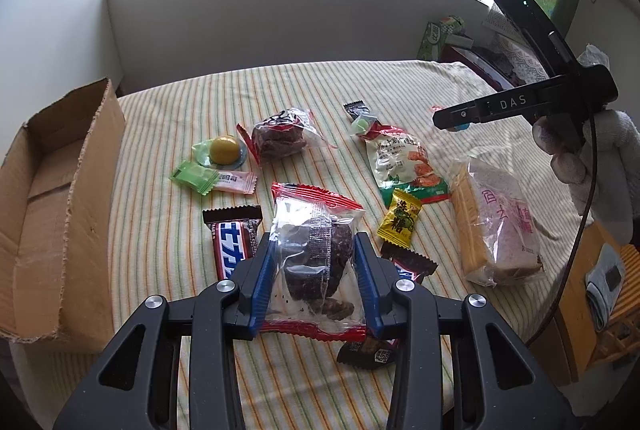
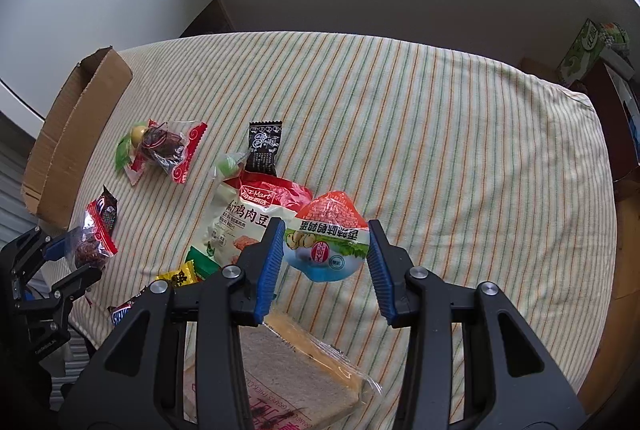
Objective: Organize snacks
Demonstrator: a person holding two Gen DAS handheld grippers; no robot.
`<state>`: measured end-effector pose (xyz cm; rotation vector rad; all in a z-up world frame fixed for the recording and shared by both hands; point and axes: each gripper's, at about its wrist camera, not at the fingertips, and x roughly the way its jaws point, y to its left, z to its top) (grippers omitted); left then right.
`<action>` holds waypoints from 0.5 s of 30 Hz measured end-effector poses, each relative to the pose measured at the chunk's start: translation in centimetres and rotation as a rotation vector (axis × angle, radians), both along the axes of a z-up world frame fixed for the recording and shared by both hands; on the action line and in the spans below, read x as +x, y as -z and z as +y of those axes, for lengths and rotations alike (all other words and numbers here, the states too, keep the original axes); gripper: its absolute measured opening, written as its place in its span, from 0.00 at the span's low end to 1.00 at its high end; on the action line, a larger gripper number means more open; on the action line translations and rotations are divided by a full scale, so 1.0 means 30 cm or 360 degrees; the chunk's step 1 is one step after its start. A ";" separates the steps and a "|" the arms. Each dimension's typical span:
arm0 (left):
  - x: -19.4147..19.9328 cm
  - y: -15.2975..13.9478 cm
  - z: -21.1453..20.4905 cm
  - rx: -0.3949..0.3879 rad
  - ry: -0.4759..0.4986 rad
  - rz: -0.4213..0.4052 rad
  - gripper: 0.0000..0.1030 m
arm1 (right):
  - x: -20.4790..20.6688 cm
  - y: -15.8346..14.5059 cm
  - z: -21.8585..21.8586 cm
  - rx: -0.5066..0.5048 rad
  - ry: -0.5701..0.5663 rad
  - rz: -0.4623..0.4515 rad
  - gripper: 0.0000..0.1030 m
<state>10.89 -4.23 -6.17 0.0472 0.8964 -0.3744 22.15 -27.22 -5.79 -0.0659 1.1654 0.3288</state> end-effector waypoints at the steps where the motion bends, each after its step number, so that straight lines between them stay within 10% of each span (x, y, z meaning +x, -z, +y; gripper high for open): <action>1: -0.006 -0.013 0.008 -0.0006 -0.0004 -0.0015 0.36 | -0.007 -0.014 0.012 0.0009 -0.0008 -0.0013 0.41; 15: -0.073 -0.128 0.238 -0.0035 -0.0229 -0.0158 0.36 | -0.080 -0.187 0.319 0.0113 -0.0252 -0.0148 0.41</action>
